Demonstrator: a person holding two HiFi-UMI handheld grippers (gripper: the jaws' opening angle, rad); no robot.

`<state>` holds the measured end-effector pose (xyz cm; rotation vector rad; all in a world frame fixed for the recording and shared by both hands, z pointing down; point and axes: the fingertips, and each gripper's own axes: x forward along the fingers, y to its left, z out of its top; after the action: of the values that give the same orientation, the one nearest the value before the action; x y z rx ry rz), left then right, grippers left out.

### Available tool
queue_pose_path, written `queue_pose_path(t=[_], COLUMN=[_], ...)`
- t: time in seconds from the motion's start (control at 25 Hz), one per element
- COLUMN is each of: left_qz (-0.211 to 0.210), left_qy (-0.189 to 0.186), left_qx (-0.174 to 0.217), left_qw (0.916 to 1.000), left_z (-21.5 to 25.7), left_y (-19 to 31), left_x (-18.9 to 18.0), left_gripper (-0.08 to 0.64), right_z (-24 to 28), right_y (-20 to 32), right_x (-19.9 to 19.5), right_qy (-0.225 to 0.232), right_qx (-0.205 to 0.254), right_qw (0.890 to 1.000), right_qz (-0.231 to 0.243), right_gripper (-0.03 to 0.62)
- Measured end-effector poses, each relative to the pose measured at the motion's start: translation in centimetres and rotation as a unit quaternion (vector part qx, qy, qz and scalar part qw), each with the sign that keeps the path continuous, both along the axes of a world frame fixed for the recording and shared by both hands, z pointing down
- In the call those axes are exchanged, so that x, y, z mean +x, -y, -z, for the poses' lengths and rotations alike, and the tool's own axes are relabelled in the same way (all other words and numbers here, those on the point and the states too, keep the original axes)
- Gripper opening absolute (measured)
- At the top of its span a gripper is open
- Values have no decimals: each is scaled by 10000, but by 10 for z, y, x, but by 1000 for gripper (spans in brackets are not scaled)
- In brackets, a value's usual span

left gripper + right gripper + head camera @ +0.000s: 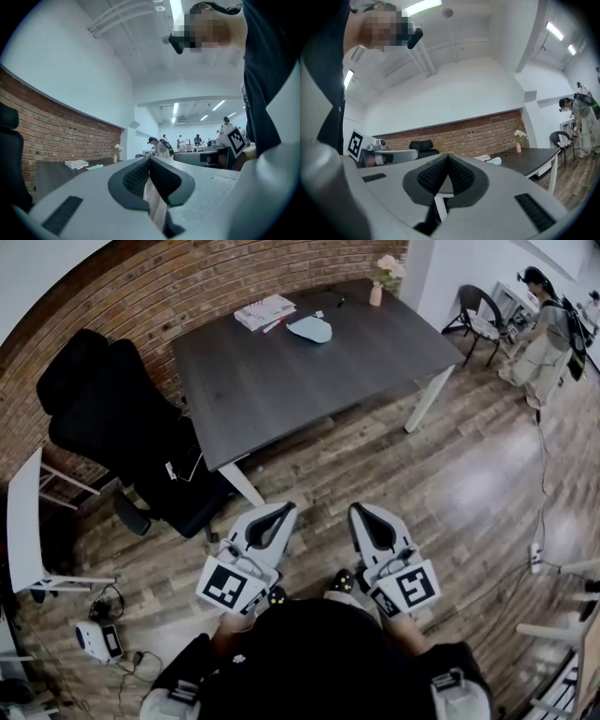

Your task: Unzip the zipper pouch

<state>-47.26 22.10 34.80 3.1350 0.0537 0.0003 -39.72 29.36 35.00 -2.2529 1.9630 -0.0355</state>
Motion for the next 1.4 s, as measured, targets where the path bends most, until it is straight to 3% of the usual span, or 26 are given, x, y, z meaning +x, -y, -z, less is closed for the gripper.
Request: queue_pose_path(t=[0.72,1.12,1.4], left_qz=[-19,7,-181], left_qy=[85,56,-417], left_qx=[-40,-63,-29], left_qw=[10000,10000,9990], left_z=[-4,-9,2], left_y=[-59,-42,-5], left_x=[96,134,193], left_gripper=[3,3,3], right_z=[-10,-18,-15], right_y=[-69,-66,-42], right_x=[100,137,186], right_qy=[207,235,147], right_qx=[46,-29,-69], right_qw=[9997,9995,9988], right_qz=[-93,-227,-465], right_gripper=[0,-1,-2])
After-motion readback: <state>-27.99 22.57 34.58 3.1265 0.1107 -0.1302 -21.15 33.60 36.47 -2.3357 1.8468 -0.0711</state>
